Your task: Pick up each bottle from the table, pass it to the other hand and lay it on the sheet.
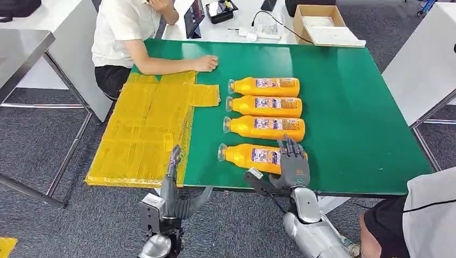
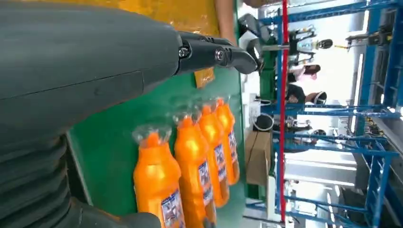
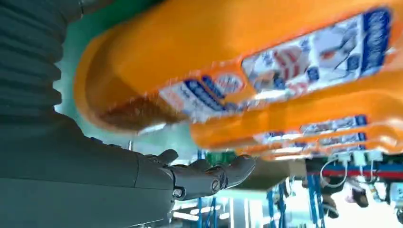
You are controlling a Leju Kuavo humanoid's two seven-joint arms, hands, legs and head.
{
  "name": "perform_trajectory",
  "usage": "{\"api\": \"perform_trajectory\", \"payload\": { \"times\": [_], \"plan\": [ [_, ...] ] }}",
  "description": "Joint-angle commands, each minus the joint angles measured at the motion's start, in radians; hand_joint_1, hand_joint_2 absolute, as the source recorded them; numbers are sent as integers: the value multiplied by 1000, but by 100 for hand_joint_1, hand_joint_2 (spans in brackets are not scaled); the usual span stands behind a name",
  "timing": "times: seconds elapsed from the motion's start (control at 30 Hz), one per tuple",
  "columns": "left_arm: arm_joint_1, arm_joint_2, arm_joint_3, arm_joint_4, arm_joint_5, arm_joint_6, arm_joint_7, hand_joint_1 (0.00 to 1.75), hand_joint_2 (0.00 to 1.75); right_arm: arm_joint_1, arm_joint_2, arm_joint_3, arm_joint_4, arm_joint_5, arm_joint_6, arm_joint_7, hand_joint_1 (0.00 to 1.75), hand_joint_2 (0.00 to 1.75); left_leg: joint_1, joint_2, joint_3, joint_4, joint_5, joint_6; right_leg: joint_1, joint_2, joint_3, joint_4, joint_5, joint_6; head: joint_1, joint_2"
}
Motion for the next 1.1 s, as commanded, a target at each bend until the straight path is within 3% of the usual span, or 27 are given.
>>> {"api": "perform_trajectory", "payload": {
  "times": [0.03, 0.23, 0.4, 0.5, 0.53, 0.93, 0.97, 1.1],
  "plan": [
    [-13, -3, 36, 25, 11, -16, 3, 0, 175, -31, -35, 16, -44, 30, 59, 29, 0, 175, 1, 2, 9, 0, -4, -2, 1, 1, 8, 0, -3, -3, 0, 0],
    [-13, -2, 36, 21, 16, -30, 4, 0, 175, -59, -28, -20, 31, -5, 105, 30, 0, 175, 0, 0, 2, -1, -1, -1, 0, 0, 2, 0, -1, -1, 0, 0],
    [-19, -2, 40, 26, -3, -14, 7, 0, 175, -70, -15, -52, 111, -84, 156, -19, 0, 175, 1, 1, 8, -1, -3, -2, 1, 1, 7, 0, -3, -3, 0, 0],
    [-19, -2, 41, 20, -3, -15, 7, 0, 175, -69, -17, -48, 126, -83, 162, -23, 0, 175, 0, 0, 3, -1, -1, -1, 0, 0, 3, -1, -1, -1, 0, 0],
    [-17, -2, 43, 17, -4, -17, 7, 0, 175, -70, -11, -55, 139, -97, 174, -25, 0, 175, 1, 1, 10, -1, -3, -2, 1, 1, 10, -1, -3, -3, 0, 0],
    [-19, -8, 43, 32, 23, -53, 20, 0, 175, -71, -14, -60, 197, -124, 195, -30, 0, 175, 1, 0, 7, -1, -2, -1, 1, 0, 6, -1, -2, -2, 0, 0],
    [-9, -3, 38, -21, 137, -192, 85, 0, 175, -84, -22, -71, 250, -173, 259, -50, 171, 175, 0, 0, 6, -1, -1, -1, 1, 0, 6, -1, -1, -1, 0, 0],
    [0, -2, 40, -36, 196, -253, 101, 0, 175, -75, -27, -75, 258, -193, 286, -44, 175, 175, 1, -1, 15, -1, -1, -1, 1, -2, 15, -3, -1, -3, 0, 0]
  ]
}}
